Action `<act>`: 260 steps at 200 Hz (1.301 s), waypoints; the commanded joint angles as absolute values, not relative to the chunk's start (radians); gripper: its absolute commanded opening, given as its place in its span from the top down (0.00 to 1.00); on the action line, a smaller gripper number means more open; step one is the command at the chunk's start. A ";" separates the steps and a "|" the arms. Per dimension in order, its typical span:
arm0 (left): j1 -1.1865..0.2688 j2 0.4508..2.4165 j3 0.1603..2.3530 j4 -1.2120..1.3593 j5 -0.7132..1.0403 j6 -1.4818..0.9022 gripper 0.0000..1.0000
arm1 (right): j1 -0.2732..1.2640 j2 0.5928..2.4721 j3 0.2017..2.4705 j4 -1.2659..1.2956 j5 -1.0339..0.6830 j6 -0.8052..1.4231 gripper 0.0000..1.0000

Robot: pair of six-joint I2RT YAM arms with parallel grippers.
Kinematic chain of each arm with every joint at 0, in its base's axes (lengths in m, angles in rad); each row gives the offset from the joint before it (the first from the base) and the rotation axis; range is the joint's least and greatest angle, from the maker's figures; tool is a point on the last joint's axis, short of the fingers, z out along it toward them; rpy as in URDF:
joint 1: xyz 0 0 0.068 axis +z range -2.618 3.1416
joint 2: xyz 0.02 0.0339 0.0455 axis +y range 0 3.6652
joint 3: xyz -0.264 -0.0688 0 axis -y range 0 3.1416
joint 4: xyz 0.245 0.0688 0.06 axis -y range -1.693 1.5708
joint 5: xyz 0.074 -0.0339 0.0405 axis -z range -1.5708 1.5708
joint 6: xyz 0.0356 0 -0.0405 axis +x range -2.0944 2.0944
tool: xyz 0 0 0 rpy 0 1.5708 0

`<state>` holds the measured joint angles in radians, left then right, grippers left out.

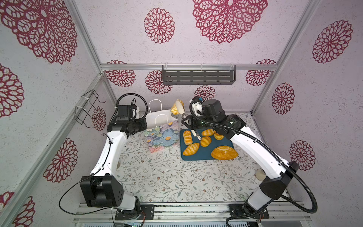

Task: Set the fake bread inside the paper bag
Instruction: 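Lift the roll in the tongs and carry it toward the paper bag, then lower the roll into the bag opening and release it from the tongs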

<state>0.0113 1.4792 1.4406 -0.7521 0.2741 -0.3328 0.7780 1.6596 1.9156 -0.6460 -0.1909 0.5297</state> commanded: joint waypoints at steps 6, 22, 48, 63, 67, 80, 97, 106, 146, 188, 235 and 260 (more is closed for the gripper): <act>0.001 1.458 1.426 -0.753 0.264 -0.317 1.00 | 0.805 1.670 1.992 -0.594 -0.214 0.489 1.00; 0.000 1.459 1.426 -0.753 0.265 -0.316 1.00 | 0.816 1.680 1.994 -0.576 -0.218 0.495 1.00; -0.002 1.459 1.424 -0.754 0.264 -0.317 1.00 | 0.825 1.699 2.007 -0.574 -0.222 0.498 1.00; -0.005 1.458 1.424 -0.753 0.261 -0.317 1.00 | 0.830 1.707 2.014 -0.574 -0.225 0.500 1.00; -0.005 1.458 1.424 -0.753 0.261 -0.316 1.00 | 0.832 1.709 2.016 -0.573 -0.226 0.499 1.00; -0.006 1.458 1.424 -0.754 0.260 -0.318 1.00 | 0.835 1.713 2.020 -0.568 -0.226 0.500 1.00; -0.007 1.459 1.424 -0.753 0.259 -0.317 1.00 | 0.839 1.718 2.022 -0.561 -0.225 0.503 1.00; -0.008 1.458 1.424 -0.753 0.259 -0.316 1.00 | 0.839 1.720 2.020 -0.559 -0.226 0.504 1.00; -0.012 1.458 1.422 -0.754 0.256 -0.315 1.00 | 0.847 1.736 2.029 -0.551 -0.233 0.512 1.00; -0.015 1.458 1.422 -0.753 0.250 -0.313 1.00 | 0.848 1.751 2.071 -0.576 -0.172 0.518 1.00; -0.017 1.458 1.423 -0.759 0.240 -0.306 1.00 | 0.848 1.785 2.155 -0.615 -0.114 0.512 1.00; -0.018 1.461 1.423 -0.758 0.239 -0.306 1.00 | 0.848 1.790 2.169 -0.622 -0.085 0.516 1.00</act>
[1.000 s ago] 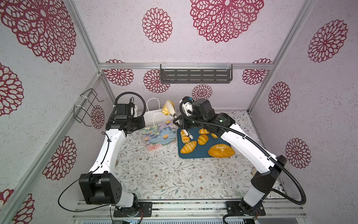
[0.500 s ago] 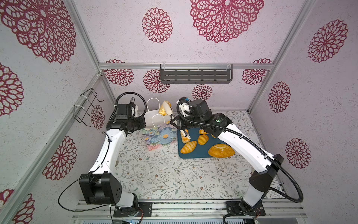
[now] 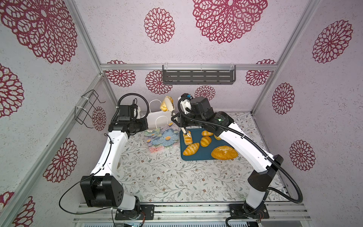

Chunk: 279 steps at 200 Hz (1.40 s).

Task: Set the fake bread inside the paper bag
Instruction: 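Lower the roll into the bag opening and release it from the tongs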

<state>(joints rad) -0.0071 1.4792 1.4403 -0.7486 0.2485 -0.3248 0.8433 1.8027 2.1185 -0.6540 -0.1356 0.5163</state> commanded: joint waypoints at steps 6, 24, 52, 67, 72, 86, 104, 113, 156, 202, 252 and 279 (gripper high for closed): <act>-0.018 1.462 1.424 -0.759 0.239 -0.307 1.00 | 0.848 1.791 2.170 -0.621 -0.083 0.519 1.00; -0.020 1.462 1.424 -0.761 0.238 -0.307 1.00 | 0.847 1.796 2.168 -0.621 -0.094 0.530 1.00; -0.021 1.460 1.423 -0.762 0.234 -0.305 1.00 | 0.857 1.805 2.162 -0.624 -0.103 0.543 1.00; -0.023 1.460 1.424 -0.762 0.229 -0.305 1.00 | 0.866 1.810 2.158 -0.624 -0.104 0.545 1.00; -0.023 1.460 1.424 -0.762 0.228 -0.305 1.00 | 0.868 1.813 2.157 -0.623 -0.103 0.547 1.00; -0.026 1.460 1.425 -0.764 0.229 -0.305 1.00 | 0.878 1.822 2.158 -0.621 -0.105 0.549 1.00; -0.025 1.459 1.425 -0.764 0.227 -0.305 1.00 | 0.886 1.832 2.158 -0.618 -0.111 0.552 1.00; -0.026 1.459 1.425 -0.763 0.227 -0.304 1.00 | 0.889 1.837 2.157 -0.617 -0.113 0.556 1.00; -0.028 1.460 1.425 -0.765 0.215 -0.300 1.00 | 0.895 1.859 2.158 -0.627 -0.121 0.568 1.00; -0.031 1.458 1.425 -0.766 0.209 -0.299 1.00 | 0.895 1.868 2.153 -0.653 -0.113 0.583 0.97; -0.034 1.457 1.424 -0.766 0.209 -0.298 1.00 | 0.896 1.881 2.148 -0.658 -0.130 0.600 0.93; -0.036 1.456 1.424 -0.766 0.206 -0.298 1.00 | 0.895 1.891 2.148 -0.653 -0.154 0.606 0.90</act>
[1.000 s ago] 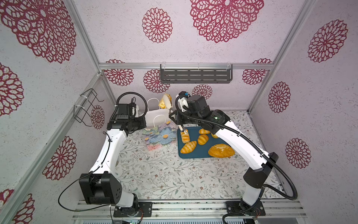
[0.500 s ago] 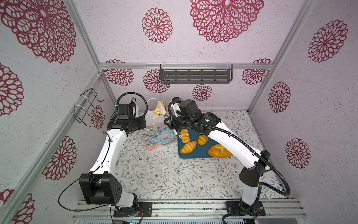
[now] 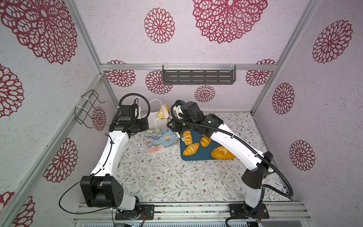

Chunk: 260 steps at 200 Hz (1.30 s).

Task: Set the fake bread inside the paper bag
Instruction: 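Lower the roll into the bag opening and release it from the tongs, then raise the empty tongs out of the bag and swing back over the tray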

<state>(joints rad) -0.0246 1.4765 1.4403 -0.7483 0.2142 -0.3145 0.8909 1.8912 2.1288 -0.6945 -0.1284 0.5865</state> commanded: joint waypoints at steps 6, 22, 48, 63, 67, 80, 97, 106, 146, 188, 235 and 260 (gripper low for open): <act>-0.037 1.456 1.424 -0.765 0.207 -0.297 1.00 | 0.895 1.896 2.148 -0.653 -0.157 0.606 0.90; -0.037 1.455 1.424 -0.767 0.205 -0.298 1.00 | 0.896 1.903 2.148 -0.658 -0.157 0.608 0.83; -0.038 1.454 1.424 -0.766 0.202 -0.297 1.00 | 0.894 1.904 2.149 -0.670 -0.139 0.611 0.68; -0.038 1.454 1.424 -0.766 0.202 -0.298 1.00 | 0.893 1.898 2.149 -0.673 -0.116 0.614 0.61; -0.038 1.454 1.424 -0.766 0.202 -0.298 1.00 | 0.893 1.896 2.148 -0.674 -0.111 0.616 0.60; -0.040 1.454 1.424 -0.766 0.201 -0.298 1.00 | 0.888 1.892 2.149 -0.670 -0.108 0.617 0.58; -0.040 1.454 1.422 -0.765 0.198 -0.298 1.00 | 0.881 1.887 2.149 -0.661 -0.106 0.625 0.57; -0.041 1.454 1.422 -0.765 0.196 -0.298 1.00 | 0.878 1.884 2.149 -0.654 -0.109 0.628 0.57; -0.041 1.456 1.422 -0.764 0.195 -0.301 1.00 | 0.869 1.873 2.173 -0.644 -0.114 0.625 0.57; -0.041 1.457 1.423 -0.762 0.197 -0.302 1.00 | 0.860 1.844 2.215 -0.680 -0.099 0.595 0.57; -0.041 1.456 1.424 -0.761 0.196 -0.304 1.00 | 0.850 1.791 2.212 -0.725 -0.065 0.566 0.57; -0.041 1.454 1.424 -0.762 0.196 -0.304 1.00 | 0.848 1.763 2.201 -0.736 -0.054 0.558 0.57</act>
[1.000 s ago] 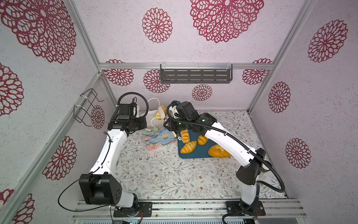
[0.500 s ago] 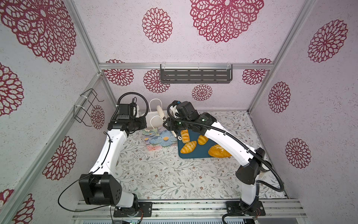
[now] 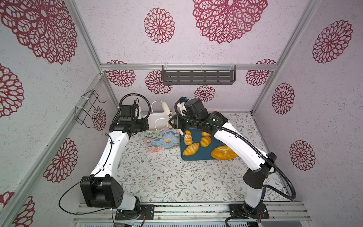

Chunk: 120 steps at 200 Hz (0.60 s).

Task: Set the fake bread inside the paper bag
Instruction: 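Raise the empty tongs out of the bag and swing back over the tray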

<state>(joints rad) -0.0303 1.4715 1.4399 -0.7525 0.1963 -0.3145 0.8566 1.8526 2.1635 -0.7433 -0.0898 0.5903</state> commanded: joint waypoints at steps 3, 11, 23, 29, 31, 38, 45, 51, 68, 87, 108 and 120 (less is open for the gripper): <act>-0.041 1.454 1.424 -0.762 0.196 -0.304 1.00 | 0.848 1.758 2.197 -0.736 -0.052 0.557 0.57; -0.041 1.455 1.424 -0.762 0.196 -0.305 1.00 | 0.848 1.739 2.176 -0.730 -0.044 0.558 0.57; -0.041 1.457 1.427 -0.764 0.197 -0.304 1.00 | 0.846 1.703 2.125 -0.712 -0.030 0.557 0.58; -0.042 1.458 1.428 -0.763 0.199 -0.304 1.00 | 0.845 1.687 2.100 -0.702 -0.024 0.558 0.58; -0.042 1.458 1.428 -0.764 0.198 -0.305 1.00 | 0.845 1.680 2.090 -0.698 -0.021 0.559 0.58; -0.041 1.460 1.430 -0.768 0.200 -0.307 1.00 | 0.844 1.655 2.056 -0.683 -0.011 0.562 0.59; -0.041 1.460 1.431 -0.769 0.199 -0.306 1.00 | 0.841 1.629 2.013 -0.667 -0.001 0.567 0.59; -0.041 1.459 1.431 -0.770 0.197 -0.305 1.00 | 0.838 1.604 1.976 -0.652 0.007 0.573 0.59; -0.041 1.454 1.431 -0.769 0.195 -0.304 1.00 | 0.826 1.529 1.864 -0.604 0.019 0.595 0.59; -0.041 1.449 1.427 -0.765 0.193 -0.307 1.00 | 0.808 1.436 1.731 -0.566 0.044 0.629 0.59; -0.041 1.452 1.427 -0.763 0.192 -0.308 1.00 | 0.781 1.338 1.597 -0.550 0.053 0.662 0.61; -0.041 1.454 1.427 -0.763 0.197 -0.310 1.00 | 0.769 1.294 1.545 -0.557 0.068 0.677 0.61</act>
